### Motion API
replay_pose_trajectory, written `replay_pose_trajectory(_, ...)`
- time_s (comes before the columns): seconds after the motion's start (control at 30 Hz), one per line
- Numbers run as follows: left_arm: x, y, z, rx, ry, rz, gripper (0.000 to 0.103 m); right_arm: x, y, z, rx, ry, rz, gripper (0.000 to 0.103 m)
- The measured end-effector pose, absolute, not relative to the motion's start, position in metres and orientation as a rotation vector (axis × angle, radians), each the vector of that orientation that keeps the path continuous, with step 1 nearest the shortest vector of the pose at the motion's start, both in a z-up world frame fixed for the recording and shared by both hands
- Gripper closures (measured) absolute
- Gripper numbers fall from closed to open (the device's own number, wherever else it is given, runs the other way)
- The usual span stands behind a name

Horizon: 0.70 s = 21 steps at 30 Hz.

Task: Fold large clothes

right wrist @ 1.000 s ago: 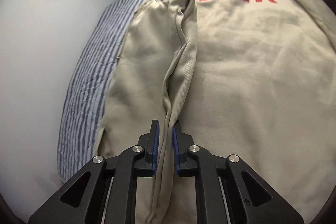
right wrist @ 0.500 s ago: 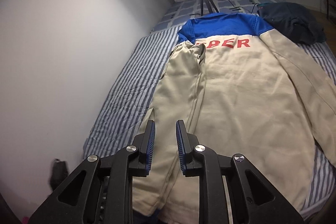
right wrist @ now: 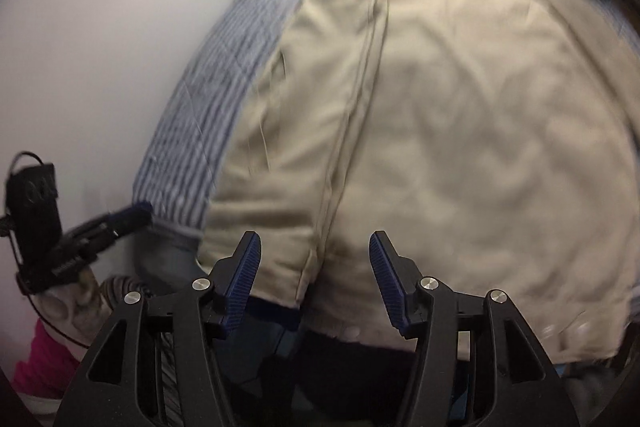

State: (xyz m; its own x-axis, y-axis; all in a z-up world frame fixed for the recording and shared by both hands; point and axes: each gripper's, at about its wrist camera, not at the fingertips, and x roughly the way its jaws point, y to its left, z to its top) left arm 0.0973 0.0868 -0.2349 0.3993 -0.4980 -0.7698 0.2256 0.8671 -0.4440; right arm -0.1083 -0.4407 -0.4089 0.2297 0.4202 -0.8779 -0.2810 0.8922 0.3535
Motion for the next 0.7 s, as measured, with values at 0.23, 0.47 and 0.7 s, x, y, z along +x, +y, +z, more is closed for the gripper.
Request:
replay_pose_trajectory(0.23,0.096,0.084,-0.245,-0.306,1.079,-0.465,0.084,-0.100,-0.419,-0.450,0.221,1.405,0.576,0.093)
replay_pose_trajectory(0.47,0.092,0.046,-0.249,-0.224,1.068,-0.495,0.084,-0.098,-0.439,-0.375,0.158,1.221,0.608,0.095)
replay_pose_trajectory(0.7,0.043,0.002,-0.268,-0.060,1.180,-0.642,0.087,-0.100,-0.451,-0.408,0.239,1.275,0.620,0.095)
